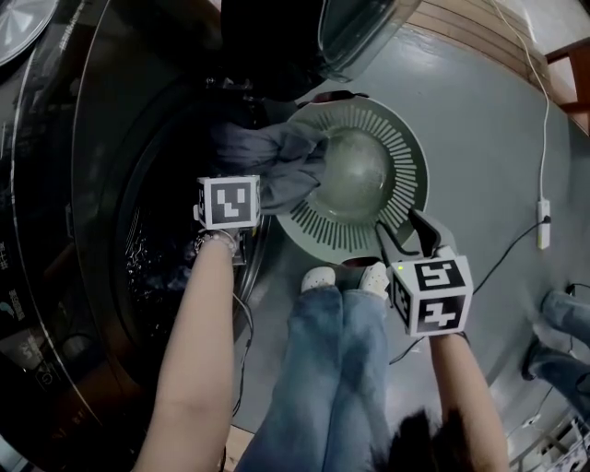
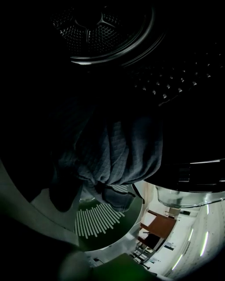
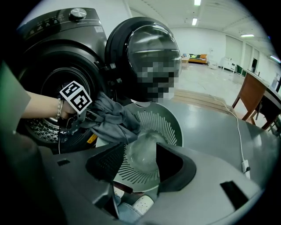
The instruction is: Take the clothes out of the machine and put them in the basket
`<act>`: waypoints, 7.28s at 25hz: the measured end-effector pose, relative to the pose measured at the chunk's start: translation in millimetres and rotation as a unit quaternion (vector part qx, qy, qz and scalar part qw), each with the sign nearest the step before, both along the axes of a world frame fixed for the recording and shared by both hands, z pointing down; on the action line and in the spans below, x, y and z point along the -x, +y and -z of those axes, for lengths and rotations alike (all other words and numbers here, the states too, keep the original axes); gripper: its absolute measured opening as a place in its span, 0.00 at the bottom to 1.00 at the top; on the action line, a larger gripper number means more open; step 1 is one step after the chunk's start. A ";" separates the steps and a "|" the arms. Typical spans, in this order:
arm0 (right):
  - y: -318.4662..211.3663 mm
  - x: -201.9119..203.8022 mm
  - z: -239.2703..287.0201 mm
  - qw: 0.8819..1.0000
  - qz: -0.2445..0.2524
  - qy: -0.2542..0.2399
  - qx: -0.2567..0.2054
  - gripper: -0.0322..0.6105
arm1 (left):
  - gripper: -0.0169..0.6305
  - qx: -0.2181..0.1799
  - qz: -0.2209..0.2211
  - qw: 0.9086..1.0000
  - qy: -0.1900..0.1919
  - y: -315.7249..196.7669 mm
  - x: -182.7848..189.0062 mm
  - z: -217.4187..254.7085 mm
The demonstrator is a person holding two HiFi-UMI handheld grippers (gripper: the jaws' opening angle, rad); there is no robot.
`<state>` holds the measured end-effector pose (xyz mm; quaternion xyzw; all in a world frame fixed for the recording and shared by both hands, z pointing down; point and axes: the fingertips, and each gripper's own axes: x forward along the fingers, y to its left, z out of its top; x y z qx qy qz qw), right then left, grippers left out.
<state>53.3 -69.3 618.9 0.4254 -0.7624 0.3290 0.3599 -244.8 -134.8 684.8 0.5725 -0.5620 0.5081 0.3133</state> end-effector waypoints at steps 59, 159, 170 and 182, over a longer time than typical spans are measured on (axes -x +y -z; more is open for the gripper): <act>4.3 -72.0 7.3 0.992 -0.127 -0.012 0.006 0.26 | 0.78 -0.065 -0.079 0.985 0.137 15.1 -175.9 43.4; 28.4 10.0 -47.3 0.987 -0.052 0.018 0.151 0.19 | 0.67 -0.068 0.163 0.979 -0.102 85.1 78.3 41.0; 25.0 17.2 -50.6 0.987 -0.045 0.016 0.151 0.19 | 0.59 -0.046 0.181 0.977 -0.102 91.4 96.8 31.3; 28.0 8.9 -47.2 0.986 -0.057 0.016 0.154 0.18 | 0.05 -0.038 0.132 0.990 0.025 88.0 11.4 40.8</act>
